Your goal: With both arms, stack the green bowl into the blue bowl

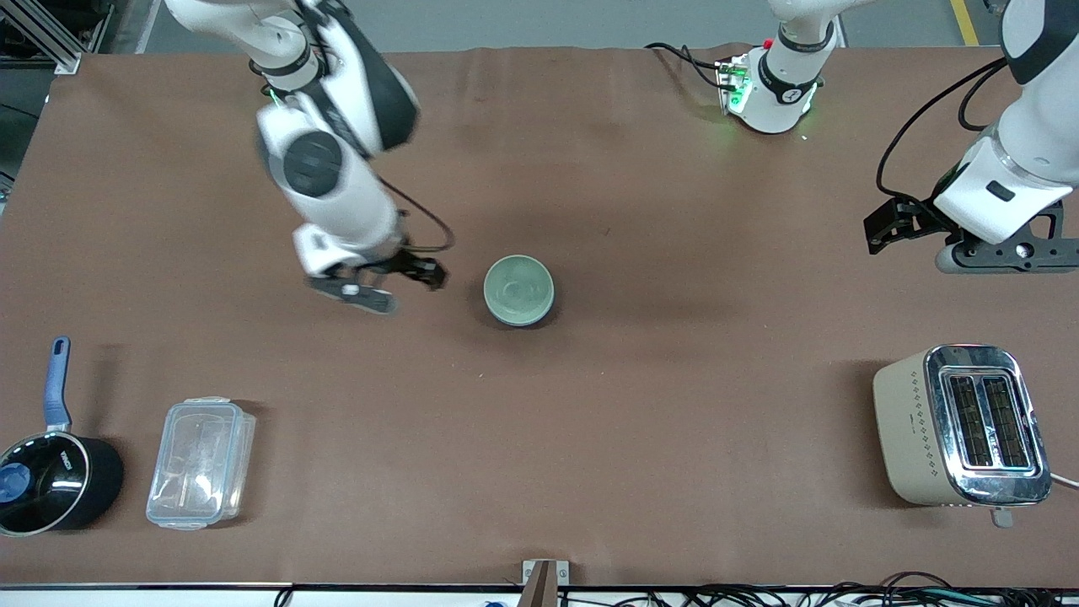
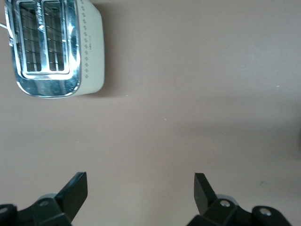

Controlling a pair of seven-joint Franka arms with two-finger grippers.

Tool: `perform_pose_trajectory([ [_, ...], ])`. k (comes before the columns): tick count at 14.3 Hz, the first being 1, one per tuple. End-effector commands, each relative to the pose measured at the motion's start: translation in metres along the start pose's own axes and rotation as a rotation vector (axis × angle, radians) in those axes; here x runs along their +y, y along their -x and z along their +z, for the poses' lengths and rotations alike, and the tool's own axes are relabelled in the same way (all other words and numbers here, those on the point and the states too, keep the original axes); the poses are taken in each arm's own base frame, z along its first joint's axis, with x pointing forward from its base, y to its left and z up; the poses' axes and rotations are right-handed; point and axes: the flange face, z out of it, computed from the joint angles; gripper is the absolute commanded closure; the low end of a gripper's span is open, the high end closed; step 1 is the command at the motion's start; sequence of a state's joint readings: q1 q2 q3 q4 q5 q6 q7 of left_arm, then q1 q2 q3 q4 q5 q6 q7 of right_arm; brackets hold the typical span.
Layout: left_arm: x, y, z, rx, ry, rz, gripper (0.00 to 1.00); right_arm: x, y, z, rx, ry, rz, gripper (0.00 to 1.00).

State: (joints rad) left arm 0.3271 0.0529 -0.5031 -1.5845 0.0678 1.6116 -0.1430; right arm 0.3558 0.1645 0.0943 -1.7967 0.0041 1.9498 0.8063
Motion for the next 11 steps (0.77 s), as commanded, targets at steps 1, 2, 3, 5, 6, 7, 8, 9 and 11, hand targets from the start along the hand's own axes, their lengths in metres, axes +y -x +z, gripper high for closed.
perform_pose_trajectory([
  [1,-0.002,0.008,-0.009,-0.004,0.045,-0.002,0.00,0.096,-0.050,-0.073,0.042,0.000,-0.014,0.00],
  [2,0.000,0.009,-0.010,-0.001,0.044,-0.003,0.00,0.130,-0.072,-0.094,0.044,-0.001,-0.012,0.00],
  [3,0.002,0.012,-0.016,0.017,0.038,-0.005,0.00,0.157,-0.086,-0.109,0.041,0.001,-0.023,0.00],
  [5,0.000,0.011,-0.018,0.029,0.030,-0.002,0.00,0.197,-0.100,-0.133,0.025,0.008,-0.095,0.00],
  [6,0.000,0.011,-0.021,0.042,0.028,-0.001,0.00,0.223,-0.106,-0.143,0.018,0.012,-0.121,0.00],
  [7,-0.001,0.011,-0.023,0.050,0.028,-0.002,0.00,0.249,-0.107,-0.156,0.022,0.007,-0.156,0.00],
  [8,-0.002,0.010,-0.027,0.059,0.029,-0.001,0.00,0.264,-0.107,-0.163,0.025,0.005,-0.205,0.00],
  [9,-0.002,0.011,-0.037,0.071,0.031,-0.003,0.00,0.275,-0.107,-0.166,0.013,0.008,-0.242,0.00],
  [11,-0.003,0.014,-0.040,0.054,0.030,0.003,0.00,0.278,-0.102,-0.192,0.012,0.007,-0.252,0.00],
])
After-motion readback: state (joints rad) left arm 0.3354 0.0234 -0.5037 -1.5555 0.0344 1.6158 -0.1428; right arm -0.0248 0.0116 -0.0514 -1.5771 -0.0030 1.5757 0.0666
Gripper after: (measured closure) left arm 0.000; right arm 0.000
